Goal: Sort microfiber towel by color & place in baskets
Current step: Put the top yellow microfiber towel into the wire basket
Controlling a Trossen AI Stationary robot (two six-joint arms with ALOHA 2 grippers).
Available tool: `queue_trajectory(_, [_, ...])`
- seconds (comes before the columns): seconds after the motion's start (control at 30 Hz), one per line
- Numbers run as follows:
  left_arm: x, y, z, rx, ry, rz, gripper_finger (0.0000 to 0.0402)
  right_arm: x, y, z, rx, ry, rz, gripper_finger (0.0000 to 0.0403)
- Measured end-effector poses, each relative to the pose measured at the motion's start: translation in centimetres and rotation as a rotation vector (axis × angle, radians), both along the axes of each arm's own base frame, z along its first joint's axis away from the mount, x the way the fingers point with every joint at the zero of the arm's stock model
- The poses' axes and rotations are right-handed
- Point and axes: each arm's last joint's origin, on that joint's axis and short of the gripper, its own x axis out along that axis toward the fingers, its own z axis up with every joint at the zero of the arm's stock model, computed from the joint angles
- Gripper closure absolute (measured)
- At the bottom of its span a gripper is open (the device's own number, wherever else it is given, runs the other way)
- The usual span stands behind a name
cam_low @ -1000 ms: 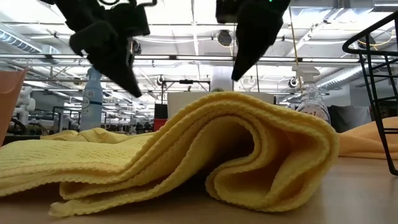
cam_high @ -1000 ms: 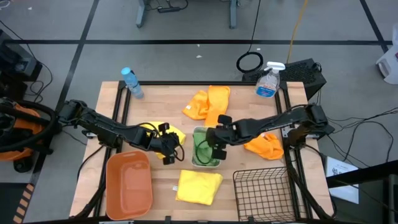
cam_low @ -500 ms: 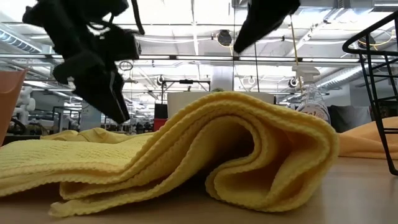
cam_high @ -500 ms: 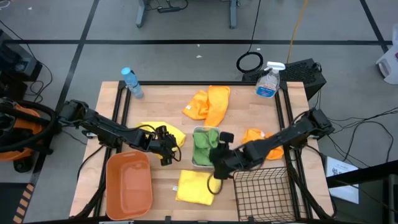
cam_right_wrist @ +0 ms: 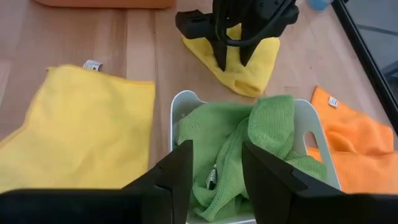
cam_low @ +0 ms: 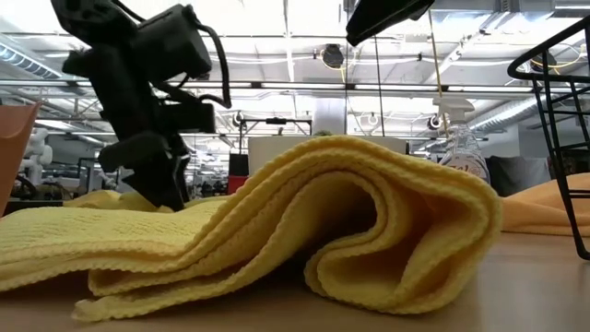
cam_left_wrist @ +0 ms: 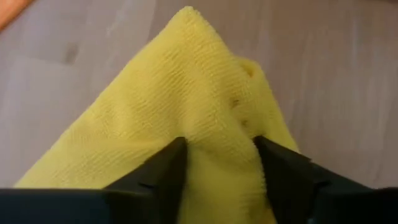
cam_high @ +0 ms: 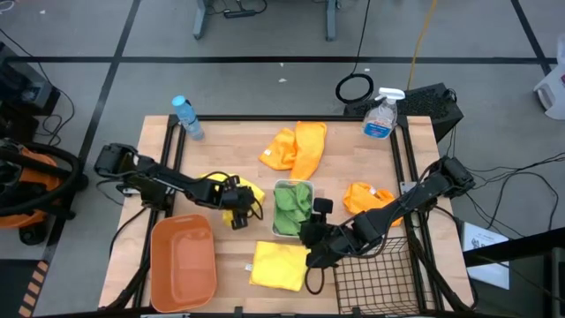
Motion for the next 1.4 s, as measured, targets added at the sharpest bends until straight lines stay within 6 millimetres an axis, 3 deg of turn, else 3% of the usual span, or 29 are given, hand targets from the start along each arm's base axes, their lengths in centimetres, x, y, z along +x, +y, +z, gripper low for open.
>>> queue_trajectory(0.27, [0.7,0.1,-0.9,-0.027,-0.001,-0.023,0.0374,0.0,0.0,0.0,0.007,-0.002,-0.006,0.0275])
queue_trajectory(0.47, [-0.1,0.2,0.7,-0.012,0.016,-0.020,0.0380,-0.3,0.6,0.0,0.021,-0.009,-0.005,0.0275])
queue_trajectory(0.73, [-0.9,0.1,8.3,0.097,-0.102,-0.015,0.0389,-0.4,1.5,-0.2,-0.039,-0.063,-0.031,0.0275])
queue_trajectory(1.07, [-3.0,-1.9,18.7,0.218,-0.399,-0.210,0.0391,2.2,2.6,-1.9,-0.093,-0.150,0.027,0.0275])
queue_trajectory(1.27, [-3.6,-4.0,23.0,0.255,-0.521,-0.367,0.0391,4.5,0.9,-2.7,-0.095,-0.198,-0.011,0.0275])
queue_trajectory(1.4, [-4.0,-5.3,24.2,0.267,-0.558,-0.494,0.0391,5.2,-0.6,-2.4,-0.146,-0.194,-0.013,0.0264])
